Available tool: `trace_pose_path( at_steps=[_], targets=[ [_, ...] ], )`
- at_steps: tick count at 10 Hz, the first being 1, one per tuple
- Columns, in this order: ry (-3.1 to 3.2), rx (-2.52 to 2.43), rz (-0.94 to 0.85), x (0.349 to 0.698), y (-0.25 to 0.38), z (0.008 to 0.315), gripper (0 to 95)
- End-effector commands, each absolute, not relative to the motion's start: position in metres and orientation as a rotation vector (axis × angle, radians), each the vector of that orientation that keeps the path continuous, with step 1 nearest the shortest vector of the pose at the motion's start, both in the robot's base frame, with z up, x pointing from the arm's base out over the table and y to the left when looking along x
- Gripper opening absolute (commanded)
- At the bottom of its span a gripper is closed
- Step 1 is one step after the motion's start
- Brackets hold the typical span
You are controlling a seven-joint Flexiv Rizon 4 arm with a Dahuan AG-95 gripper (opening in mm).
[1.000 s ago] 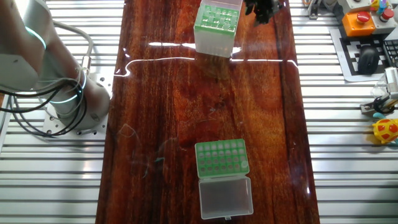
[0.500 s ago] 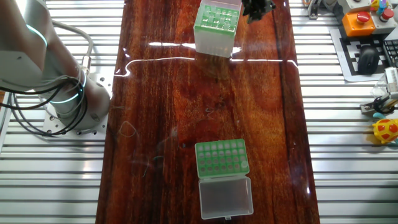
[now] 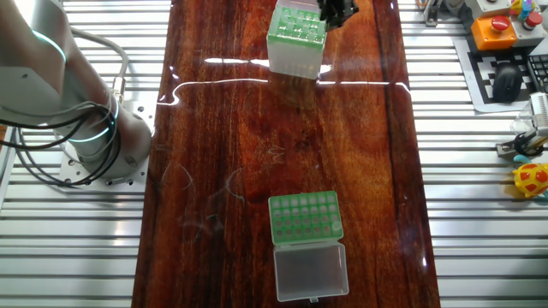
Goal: Transfer all large pipette tips from one holder to another
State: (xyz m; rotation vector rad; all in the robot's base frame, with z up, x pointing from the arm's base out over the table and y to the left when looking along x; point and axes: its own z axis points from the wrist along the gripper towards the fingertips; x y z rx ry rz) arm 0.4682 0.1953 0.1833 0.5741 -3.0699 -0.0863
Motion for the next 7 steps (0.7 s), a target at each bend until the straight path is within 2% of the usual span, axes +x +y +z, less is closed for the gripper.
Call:
trace_pose_path(
  at_steps=[1, 7],
  targets=[
    [-3.063, 0.604, -0.087, 0.468, 0.195, 0.183, 19.0],
    [-3.069, 0.550, -0.094, 0.469, 0.222, 0.174, 19.0]
  ],
)
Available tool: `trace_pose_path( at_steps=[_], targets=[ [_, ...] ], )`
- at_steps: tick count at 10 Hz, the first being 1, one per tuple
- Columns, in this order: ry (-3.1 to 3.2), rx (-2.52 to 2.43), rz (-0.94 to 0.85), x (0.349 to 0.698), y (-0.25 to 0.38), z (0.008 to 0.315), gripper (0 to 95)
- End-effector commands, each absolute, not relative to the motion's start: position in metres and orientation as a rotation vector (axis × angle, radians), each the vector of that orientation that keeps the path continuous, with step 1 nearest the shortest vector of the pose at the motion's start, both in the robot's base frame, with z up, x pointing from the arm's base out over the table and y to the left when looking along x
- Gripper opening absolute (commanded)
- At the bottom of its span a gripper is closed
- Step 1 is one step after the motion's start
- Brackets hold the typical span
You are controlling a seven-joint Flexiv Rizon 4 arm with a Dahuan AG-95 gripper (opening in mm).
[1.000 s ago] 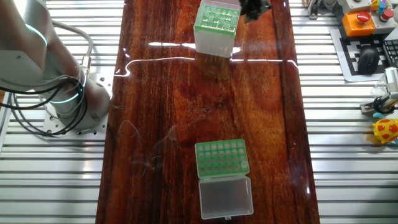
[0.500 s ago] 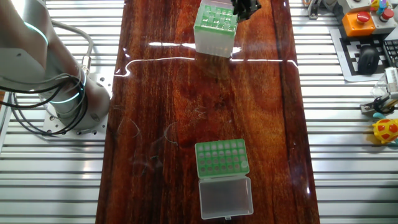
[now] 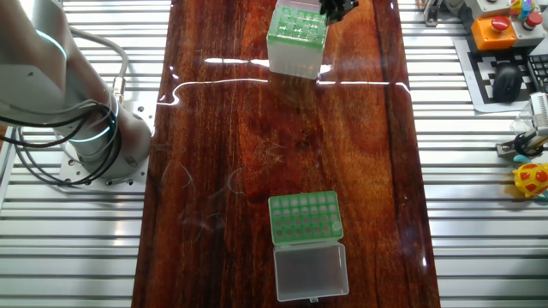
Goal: Transfer all large pipette tips from one holder to another
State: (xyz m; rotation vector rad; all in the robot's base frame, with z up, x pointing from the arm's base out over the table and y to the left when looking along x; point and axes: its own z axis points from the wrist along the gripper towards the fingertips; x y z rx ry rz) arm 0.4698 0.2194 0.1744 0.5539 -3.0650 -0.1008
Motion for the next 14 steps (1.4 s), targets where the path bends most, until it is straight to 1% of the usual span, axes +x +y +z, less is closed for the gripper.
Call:
trace_pose_path(
  at_steps=[1, 5, 14],
  targets=[
    [-3.071, 0.547, -0.095, 0.470, 0.226, 0.172, 19.0],
    [-3.069, 0.564, -0.095, 0.469, 0.232, 0.167, 19.0],
    [-3.024, 0.792, -0.092, 0.462, 0.227, 0.155, 19.0]
  ],
)
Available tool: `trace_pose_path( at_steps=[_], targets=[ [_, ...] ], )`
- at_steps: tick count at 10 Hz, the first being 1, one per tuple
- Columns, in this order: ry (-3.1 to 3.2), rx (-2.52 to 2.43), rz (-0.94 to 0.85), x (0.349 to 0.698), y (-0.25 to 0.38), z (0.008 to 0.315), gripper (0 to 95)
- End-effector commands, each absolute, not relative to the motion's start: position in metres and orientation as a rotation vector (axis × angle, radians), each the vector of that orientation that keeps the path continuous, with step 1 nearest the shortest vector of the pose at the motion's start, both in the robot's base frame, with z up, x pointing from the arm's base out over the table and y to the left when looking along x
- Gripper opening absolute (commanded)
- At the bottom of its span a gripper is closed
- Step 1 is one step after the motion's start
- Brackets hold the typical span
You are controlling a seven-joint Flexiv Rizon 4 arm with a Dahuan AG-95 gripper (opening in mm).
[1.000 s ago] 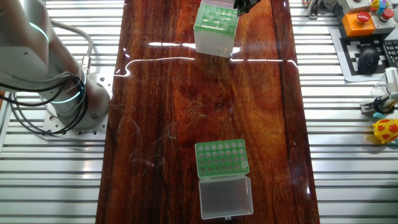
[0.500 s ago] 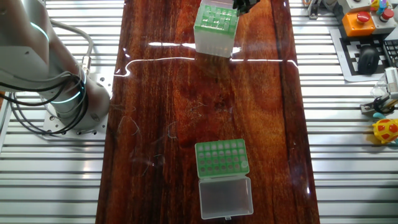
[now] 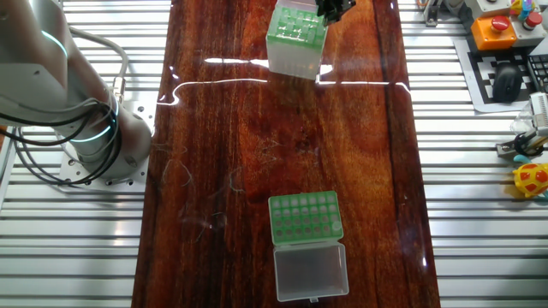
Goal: Transfer all large pipette tips from one holder to another
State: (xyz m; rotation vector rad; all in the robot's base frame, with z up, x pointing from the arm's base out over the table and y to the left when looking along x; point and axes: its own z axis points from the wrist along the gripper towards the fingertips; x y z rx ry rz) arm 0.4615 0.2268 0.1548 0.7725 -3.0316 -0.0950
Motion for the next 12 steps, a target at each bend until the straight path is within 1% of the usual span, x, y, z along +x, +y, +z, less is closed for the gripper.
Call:
trace_pose_path(
  at_steps=[1, 3, 4, 7, 10, 12],
  targets=[
    [-3.012, 0.831, -0.082, 0.462, 0.227, 0.154, 19.0],
    [-2.997, 0.891, -0.071, 0.462, 0.227, 0.152, 19.0],
    [-2.992, 0.915, -0.064, 0.462, 0.227, 0.151, 0.0],
    [-2.975, 0.951, -0.046, 0.470, 0.227, 0.157, 0.0],
    [-2.959, 0.977, -0.060, 0.483, 0.219, 0.178, 0.0],
    [-2.955, 0.982, -0.081, 0.487, 0.209, 0.200, 0.0]
  ],
)
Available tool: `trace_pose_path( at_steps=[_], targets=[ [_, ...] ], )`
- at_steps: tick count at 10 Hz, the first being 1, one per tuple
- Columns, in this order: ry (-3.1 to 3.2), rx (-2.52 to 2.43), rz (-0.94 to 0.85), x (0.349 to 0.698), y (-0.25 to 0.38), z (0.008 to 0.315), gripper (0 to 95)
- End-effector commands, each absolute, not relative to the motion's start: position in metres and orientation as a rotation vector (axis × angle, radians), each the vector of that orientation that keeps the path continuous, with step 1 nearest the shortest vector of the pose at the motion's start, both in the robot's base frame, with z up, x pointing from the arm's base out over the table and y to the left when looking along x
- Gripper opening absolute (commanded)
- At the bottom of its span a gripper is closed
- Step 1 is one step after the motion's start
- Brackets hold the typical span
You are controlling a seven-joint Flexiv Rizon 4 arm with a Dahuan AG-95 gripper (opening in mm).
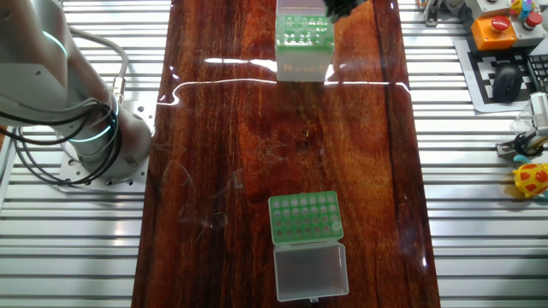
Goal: Transfer all large pipette tips from one holder to another
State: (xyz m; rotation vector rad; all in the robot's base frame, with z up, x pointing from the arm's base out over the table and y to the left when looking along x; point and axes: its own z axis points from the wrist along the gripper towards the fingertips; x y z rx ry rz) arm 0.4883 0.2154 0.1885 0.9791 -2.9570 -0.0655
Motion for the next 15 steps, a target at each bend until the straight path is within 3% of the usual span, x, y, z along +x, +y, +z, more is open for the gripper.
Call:
trace_pose_path(
  at_steps=[1, 15],
  targets=[
    [-2.953, 0.973, -0.084, 0.485, 0.207, 0.209, 0.0],
    [-2.945, 0.949, -0.143, 0.479, 0.216, 0.289, 0.0]
  ],
)
